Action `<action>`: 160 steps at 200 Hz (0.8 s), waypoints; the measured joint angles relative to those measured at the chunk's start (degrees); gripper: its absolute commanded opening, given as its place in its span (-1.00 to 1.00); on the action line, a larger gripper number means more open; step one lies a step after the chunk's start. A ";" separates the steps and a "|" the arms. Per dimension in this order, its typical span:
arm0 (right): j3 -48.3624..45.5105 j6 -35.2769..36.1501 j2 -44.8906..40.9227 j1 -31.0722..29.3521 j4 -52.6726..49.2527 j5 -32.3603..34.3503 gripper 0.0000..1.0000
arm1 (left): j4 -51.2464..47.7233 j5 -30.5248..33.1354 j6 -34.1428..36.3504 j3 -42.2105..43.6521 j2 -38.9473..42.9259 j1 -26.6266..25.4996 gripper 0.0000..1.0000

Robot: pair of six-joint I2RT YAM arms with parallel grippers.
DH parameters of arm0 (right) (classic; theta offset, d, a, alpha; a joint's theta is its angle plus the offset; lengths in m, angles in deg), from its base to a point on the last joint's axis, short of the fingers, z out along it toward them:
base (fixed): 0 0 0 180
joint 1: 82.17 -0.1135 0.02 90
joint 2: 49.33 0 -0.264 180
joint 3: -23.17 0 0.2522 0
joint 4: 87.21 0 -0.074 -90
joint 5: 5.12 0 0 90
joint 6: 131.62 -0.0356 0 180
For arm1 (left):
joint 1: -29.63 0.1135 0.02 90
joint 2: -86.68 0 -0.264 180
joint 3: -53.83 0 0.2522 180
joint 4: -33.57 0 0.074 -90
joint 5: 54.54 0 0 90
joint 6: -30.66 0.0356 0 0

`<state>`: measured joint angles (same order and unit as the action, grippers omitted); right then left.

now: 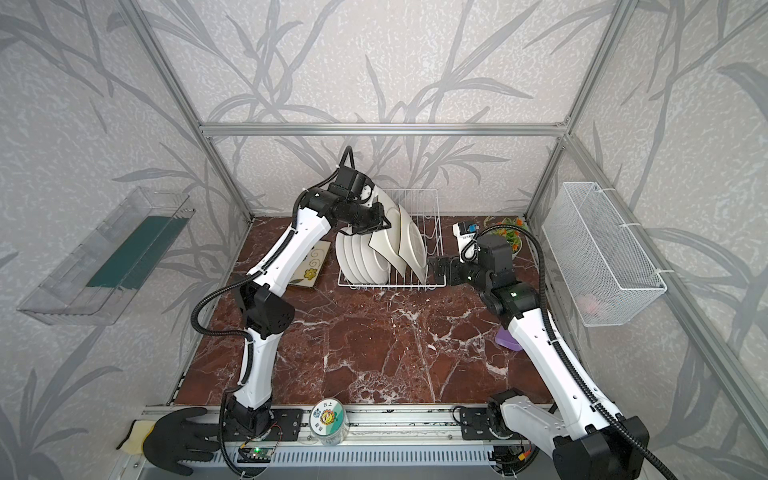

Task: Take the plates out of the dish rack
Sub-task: 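Lift the white square plate up out of the rack with the left gripper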

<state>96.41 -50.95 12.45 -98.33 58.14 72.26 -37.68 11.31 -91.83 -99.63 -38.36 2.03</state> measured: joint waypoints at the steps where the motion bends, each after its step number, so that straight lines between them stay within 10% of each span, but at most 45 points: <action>1: 0.00 0.00 0.00 0.00 0.00 0.00 0.98 | 0.00 0.04 0.00 0.00 0.02 0.02 -1.00; 160: 0.02 -0.90 0.63 0.00 1.18 -1.42 0.98 | -2.23 2.60 2.80 -2.40 4.74 2.60 -1.00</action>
<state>96.43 -51.84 13.08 -98.33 59.32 70.84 -39.91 13.92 -89.03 -102.03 -33.61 4.63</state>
